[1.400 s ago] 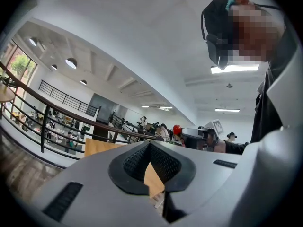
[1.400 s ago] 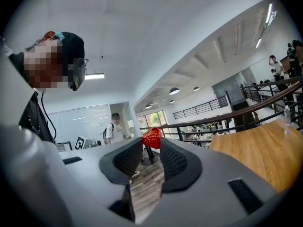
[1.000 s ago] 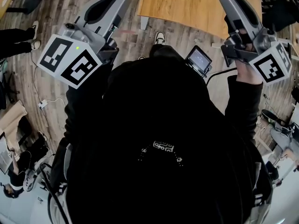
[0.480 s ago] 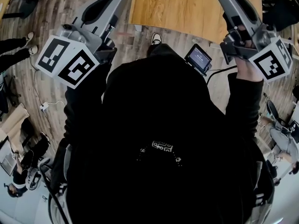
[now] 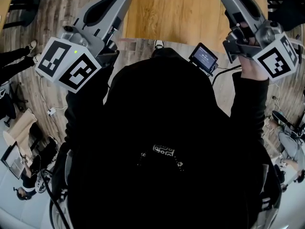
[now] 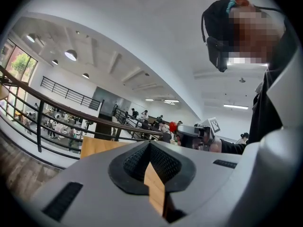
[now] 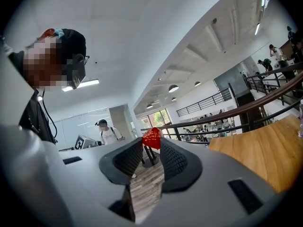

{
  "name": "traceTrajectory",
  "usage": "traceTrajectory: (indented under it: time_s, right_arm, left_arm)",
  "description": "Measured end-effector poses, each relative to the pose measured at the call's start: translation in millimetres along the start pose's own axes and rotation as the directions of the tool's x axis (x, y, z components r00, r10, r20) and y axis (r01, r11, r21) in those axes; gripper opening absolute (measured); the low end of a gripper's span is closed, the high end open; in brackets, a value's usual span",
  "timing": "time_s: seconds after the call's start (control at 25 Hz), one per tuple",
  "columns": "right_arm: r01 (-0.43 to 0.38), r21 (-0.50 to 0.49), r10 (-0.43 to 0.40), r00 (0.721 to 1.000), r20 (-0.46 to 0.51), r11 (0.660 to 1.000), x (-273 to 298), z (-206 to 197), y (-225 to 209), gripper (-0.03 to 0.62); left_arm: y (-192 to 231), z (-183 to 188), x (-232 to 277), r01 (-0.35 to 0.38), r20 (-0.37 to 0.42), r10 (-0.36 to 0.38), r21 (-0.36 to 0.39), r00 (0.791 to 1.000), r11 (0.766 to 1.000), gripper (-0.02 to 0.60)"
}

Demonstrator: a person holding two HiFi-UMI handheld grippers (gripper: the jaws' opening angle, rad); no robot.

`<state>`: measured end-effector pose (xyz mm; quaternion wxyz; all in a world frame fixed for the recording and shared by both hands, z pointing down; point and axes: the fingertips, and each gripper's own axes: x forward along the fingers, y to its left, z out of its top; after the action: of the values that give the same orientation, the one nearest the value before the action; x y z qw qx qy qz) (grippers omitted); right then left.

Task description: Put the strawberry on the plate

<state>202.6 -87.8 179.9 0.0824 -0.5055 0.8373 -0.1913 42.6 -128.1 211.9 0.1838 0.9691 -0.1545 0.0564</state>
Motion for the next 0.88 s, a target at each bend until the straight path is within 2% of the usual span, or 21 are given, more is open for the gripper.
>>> traceTrajectory:
  time_s: [0.2, 0.32, 0.44, 0.6, 0.72, 0.88]
  right_arm:
    - [0.019, 0.033, -0.019, 1.000, 0.012, 0.999, -11, -1, -65, 0.123]
    - [0.028, 0.051, -0.029, 0.999, 0.016, 0.998, -5, 1, -78, 0.123]
    - [0.055, 0.075, -0.057, 0.998, 0.018, 0.996, -8, -7, -64, 0.123]
    - [0.093, 0.102, -0.097, 0.995, 0.033, 0.990, -29, -22, -9, 0.123]
    - [0.081, 0.106, -0.085, 0.996, 0.031, 0.991, -12, -26, 8, 0.123]
    - [0.082, 0.135, -0.085, 0.996, 0.015, 0.987, 2, -43, -10, 0.123]
  left_arm:
    - [4, -8, 60, 0.002, -0.038, -0.002, -0.003, 0.999, 1.000, -0.002]
    - [14, -3, 73, 0.012, -0.056, -0.012, -0.010, 0.998, 1.000, -0.002]
    - [3, 1, 58, 0.062, -0.065, -0.062, -0.006, 0.996, 0.998, -0.002]
    - [-31, -5, 6, 0.148, -0.078, -0.151, -0.042, 0.985, 0.988, -0.002]
    - [-19, -4, -17, 0.130, -0.091, -0.135, -0.052, 0.987, 0.990, -0.002]
    - [-1, -22, -17, 0.099, -0.127, -0.109, -0.084, 0.986, 0.991, -0.002]
